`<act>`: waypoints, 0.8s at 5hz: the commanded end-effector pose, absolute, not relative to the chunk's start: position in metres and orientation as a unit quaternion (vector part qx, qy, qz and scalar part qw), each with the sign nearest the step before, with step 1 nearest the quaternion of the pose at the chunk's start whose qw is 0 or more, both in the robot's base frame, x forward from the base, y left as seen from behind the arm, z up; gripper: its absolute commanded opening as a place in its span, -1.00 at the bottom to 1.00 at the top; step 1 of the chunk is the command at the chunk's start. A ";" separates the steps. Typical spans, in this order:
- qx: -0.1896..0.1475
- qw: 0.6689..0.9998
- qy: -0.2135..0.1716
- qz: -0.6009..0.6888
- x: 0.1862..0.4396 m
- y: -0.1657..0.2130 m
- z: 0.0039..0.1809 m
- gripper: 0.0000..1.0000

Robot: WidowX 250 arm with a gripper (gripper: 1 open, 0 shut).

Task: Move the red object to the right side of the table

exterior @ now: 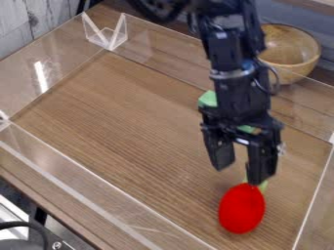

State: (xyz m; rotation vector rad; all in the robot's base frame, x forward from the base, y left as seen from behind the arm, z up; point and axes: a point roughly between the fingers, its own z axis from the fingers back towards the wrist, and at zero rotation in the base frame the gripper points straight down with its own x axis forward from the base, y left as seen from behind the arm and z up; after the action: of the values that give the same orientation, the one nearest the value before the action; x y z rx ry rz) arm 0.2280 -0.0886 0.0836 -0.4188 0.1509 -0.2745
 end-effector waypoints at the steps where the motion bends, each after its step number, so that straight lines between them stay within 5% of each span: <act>1: -0.197 0.974 0.007 -0.108 0.250 -0.068 0.118 1.00; 3: -0.154 0.983 -0.075 -0.063 0.278 -0.042 0.137 1.00; 4: -0.150 0.983 -0.081 -0.064 0.281 -0.047 0.132 1.00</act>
State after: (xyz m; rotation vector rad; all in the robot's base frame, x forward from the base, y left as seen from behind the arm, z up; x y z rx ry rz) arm 0.2759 -0.0454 0.1181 -0.3063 -0.1097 -0.1130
